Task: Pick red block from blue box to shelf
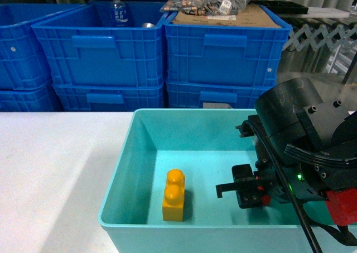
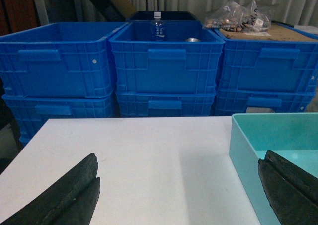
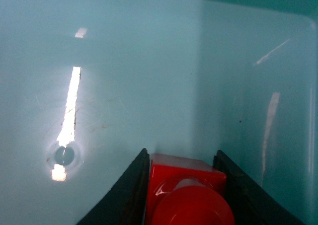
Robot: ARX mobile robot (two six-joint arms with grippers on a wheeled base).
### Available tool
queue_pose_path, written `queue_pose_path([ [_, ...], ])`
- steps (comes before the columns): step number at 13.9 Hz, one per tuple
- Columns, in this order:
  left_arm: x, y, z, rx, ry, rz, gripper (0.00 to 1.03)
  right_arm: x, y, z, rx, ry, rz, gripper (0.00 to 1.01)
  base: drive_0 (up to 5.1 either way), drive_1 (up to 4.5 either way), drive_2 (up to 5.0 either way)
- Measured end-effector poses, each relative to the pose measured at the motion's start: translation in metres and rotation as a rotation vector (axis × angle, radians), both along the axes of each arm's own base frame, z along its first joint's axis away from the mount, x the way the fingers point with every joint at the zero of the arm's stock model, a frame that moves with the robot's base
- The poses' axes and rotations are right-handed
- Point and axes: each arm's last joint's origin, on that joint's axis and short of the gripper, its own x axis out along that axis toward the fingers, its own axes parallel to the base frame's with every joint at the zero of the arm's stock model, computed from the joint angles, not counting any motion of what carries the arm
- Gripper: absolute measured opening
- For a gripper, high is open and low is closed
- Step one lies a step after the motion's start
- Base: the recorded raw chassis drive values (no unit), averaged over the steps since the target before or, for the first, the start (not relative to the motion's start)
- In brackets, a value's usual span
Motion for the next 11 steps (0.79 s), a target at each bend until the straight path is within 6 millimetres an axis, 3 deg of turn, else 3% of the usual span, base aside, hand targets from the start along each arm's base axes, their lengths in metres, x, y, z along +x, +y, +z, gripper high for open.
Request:
queue_pose_path([
  [1, 0.0, 0.0, 0.0, 0.0, 0.0, 0.0, 0.98, 0.002, 0.0, 0.001, 0.002, -0.02, -0.005, 0.33, 0.0, 0.0, 0.0],
  [2, 0.0, 0.0, 0.0, 0.0, 0.0, 0.0, 0.98, 0.002, -0.002, 0.003, 0.011, -0.038, -0.009, 0.3, 0.0, 0.0, 0.0],
  [4, 0.0, 0.0, 0.0, 0.0, 0.0, 0.0, 0.98, -0.008, -0.011, 0.017, 0.042, -0.083, -0.014, 0.29, 0.0, 0.0, 0.0],
  [6, 0.0, 0.0, 0.0, 0.0, 0.0, 0.0, 0.98, -0.028, -0.031, 0.058, 0.108, -0.209, -0.018, 0.29, 0.0, 0.0, 0.0],
  [8, 0.0, 0.0, 0.0, 0.0, 0.0, 0.0, 0.98, -0.067, -0.06, 0.099, 0.143, -0.378, -0.023, 0.29, 0.0, 0.0, 0.0],
  [10, 0.0, 0.0, 0.0, 0.0, 0.0, 0.0, 0.98, -0.127, -0.09, 0.118, 0.096, -0.545, -0.035, 0.29, 0.0, 0.0, 0.0],
  [11, 0.0, 0.0, 0.0, 0.0, 0.0, 0.0, 0.98, -0.148, -0.096, 0.121, 0.08, -0.667, -0.049, 0.29, 0.0, 0.0, 0.0],
])
